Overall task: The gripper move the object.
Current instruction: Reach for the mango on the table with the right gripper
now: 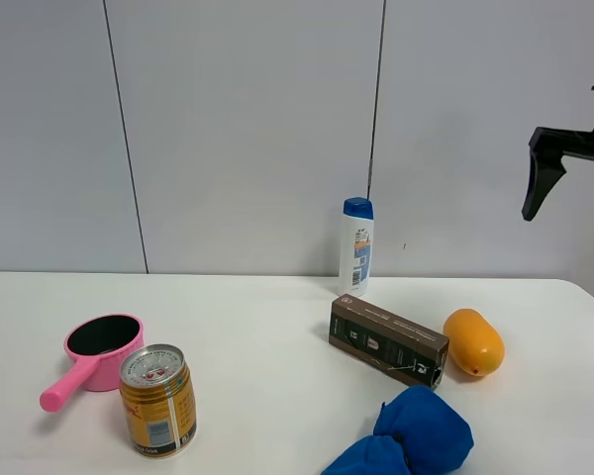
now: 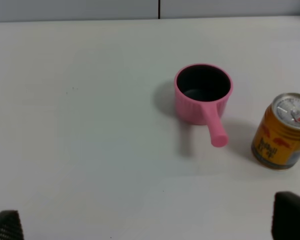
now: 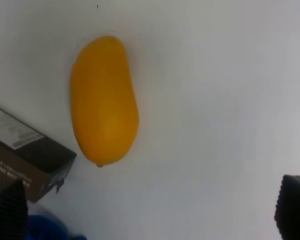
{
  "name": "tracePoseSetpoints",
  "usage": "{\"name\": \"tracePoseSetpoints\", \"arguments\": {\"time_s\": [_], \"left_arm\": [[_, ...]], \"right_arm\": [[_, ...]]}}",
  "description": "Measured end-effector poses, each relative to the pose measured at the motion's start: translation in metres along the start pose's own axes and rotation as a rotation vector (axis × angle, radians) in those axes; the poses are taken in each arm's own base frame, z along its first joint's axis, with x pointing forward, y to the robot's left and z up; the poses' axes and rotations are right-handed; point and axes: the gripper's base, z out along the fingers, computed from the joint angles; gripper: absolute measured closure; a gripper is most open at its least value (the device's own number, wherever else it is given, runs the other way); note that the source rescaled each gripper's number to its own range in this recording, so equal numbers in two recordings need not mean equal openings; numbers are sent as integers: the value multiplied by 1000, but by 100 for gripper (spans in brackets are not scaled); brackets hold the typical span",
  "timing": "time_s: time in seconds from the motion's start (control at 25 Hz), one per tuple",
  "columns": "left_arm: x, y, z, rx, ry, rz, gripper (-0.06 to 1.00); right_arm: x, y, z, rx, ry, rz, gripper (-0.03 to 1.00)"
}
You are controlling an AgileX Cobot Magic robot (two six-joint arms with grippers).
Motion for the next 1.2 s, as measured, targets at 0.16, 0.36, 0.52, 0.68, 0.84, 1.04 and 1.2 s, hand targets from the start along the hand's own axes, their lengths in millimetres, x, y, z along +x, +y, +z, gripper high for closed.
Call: {"name": "tracePoseSetpoints", "arguments": {"time_s": [0.16,0.36,0.52,0.68,0.84,1.04,1.2], "left_arm": [[0,0,0,0,0,0,-6],[0,0,0,0,0,0,-6],[0,0,0,0,0,0,-6],[0,0,0,0,0,0,-6],[0,0,0,0,0,0,-6],[0,0,0,0,0,0,-6],[0,0,0,0,0,0,-6]], "right_arm": [[-5,-2,25,1,38,17,-3],[-13,10,43,26,50,-39,-3],[-20,47,52,45,26,-133,-3],[-19,70,71,48,66,-135,-3],[-13,67,93,92,163,-117,-3],[-11,62,106,138,206,-114,-2],[-10,60,117,150,227,-98,-2]]}}
